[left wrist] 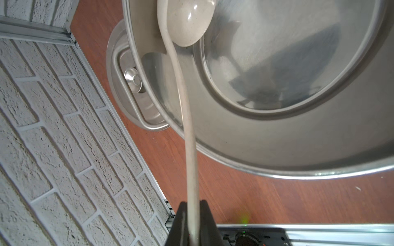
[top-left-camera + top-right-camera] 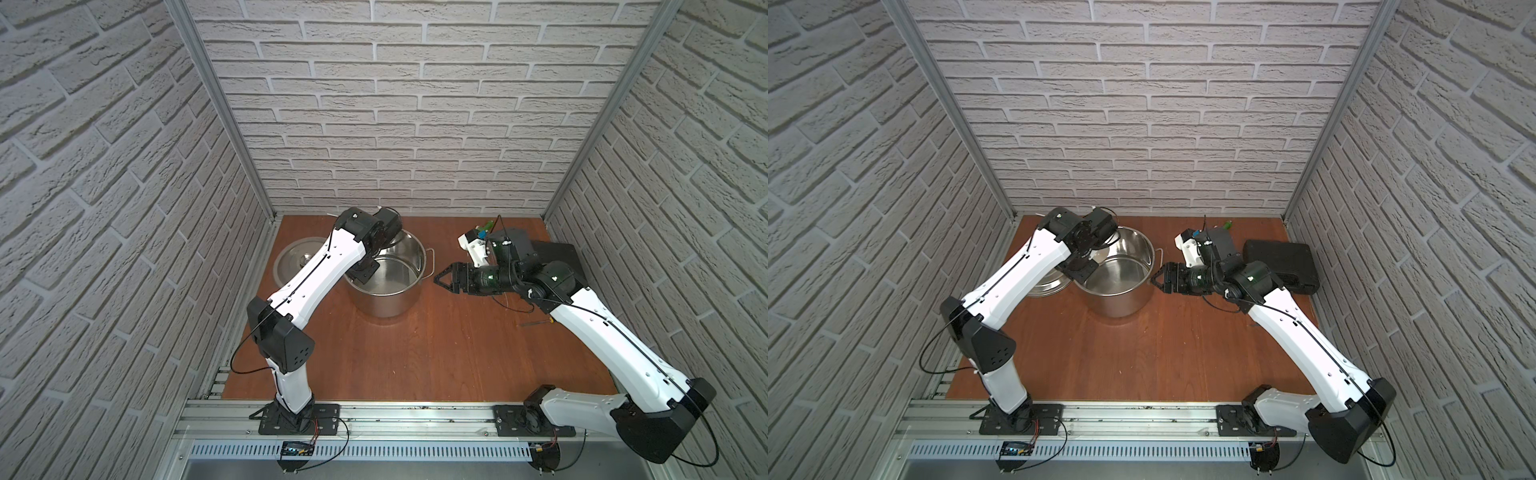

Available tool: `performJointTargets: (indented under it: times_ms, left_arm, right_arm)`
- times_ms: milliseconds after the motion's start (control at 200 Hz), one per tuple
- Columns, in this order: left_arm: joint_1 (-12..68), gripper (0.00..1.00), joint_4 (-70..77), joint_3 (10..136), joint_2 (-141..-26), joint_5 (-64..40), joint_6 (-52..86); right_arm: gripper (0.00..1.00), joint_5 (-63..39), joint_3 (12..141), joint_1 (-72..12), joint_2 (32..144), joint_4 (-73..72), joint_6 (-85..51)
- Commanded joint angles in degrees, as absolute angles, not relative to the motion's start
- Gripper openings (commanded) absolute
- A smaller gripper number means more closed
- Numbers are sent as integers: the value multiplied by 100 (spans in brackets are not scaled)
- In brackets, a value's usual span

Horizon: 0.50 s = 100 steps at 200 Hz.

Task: Stir the soup with a spoon
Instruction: Stir the soup in the pan with a stick.

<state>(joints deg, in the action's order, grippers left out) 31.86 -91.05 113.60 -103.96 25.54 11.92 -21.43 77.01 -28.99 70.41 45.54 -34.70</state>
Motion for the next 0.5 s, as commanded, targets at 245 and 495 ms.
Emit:
performJointTargets:
  times_ms: [245,495]
  left_arm:
    - [3790,0,-8844,12149,-11339,2134,1099]
    - [4079,0,-8916,11204,-10701,1732,1346]
  right_arm:
    - [77,-1949,7752,-2946,6825,4818,-3046]
    - [77,-1821,7597,-2950,6683,4776,-3062]
